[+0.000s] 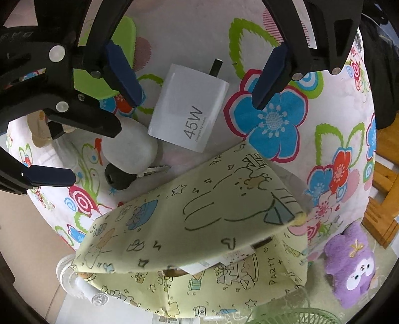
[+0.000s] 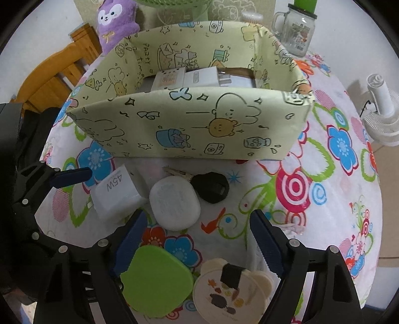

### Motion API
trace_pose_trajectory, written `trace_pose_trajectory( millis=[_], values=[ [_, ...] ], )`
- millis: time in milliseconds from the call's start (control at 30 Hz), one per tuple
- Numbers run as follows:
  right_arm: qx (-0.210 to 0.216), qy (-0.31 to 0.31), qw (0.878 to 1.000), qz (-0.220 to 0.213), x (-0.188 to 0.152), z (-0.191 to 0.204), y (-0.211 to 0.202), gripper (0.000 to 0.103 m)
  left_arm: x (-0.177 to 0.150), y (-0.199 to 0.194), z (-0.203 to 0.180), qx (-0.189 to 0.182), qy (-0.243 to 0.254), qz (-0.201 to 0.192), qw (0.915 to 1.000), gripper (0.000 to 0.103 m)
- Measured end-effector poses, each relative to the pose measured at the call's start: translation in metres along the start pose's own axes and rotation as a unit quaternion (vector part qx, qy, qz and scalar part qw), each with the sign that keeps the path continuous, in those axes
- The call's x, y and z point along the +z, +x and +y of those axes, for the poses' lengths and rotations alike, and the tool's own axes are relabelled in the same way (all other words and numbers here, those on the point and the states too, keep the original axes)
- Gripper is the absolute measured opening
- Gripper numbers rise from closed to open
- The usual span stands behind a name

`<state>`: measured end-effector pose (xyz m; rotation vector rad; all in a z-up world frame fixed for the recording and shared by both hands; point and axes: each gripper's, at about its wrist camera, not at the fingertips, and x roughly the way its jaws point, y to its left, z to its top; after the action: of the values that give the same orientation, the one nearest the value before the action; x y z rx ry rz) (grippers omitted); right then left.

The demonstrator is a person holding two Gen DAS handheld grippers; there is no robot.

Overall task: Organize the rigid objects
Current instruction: 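Move both tools toward the printed white charger and the white round case, then grasp the printed white charger with the left tool while the right tool grasps the white round case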

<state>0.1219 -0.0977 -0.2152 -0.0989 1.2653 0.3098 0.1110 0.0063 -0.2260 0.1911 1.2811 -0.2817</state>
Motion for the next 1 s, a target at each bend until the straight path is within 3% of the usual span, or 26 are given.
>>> trace_pose_trajectory(
  millis=[333, 533, 633, 1000],
  values=[
    [0.002, 0.003, 1.000, 0.020, 0.003, 0.006, 0.018, 0.084, 0.001, 0.009, 0.003, 0.000, 0.031, 0.000, 0.9995, 0.080],
    [0.005, 0.008, 1.000, 0.025, 0.010, 0.012, 0.026, 0.084, 0.003, 0.006, 0.003, -0.002, 0.036, -0.003, 0.9994, 0.065],
    [0.002, 0.013, 0.999, 0.029, 0.013, 0.013, 0.030, 0.084, 0.005, 0.003, 0.003, -0.004, 0.041, -0.004, 0.9991, 0.053],
    [0.000, 0.015, 0.999, 0.035, 0.013, 0.010, 0.039, 0.084, 0.001, -0.003, 0.011, 0.000, 0.040, 0.002, 0.9992, 0.051]
  ],
)
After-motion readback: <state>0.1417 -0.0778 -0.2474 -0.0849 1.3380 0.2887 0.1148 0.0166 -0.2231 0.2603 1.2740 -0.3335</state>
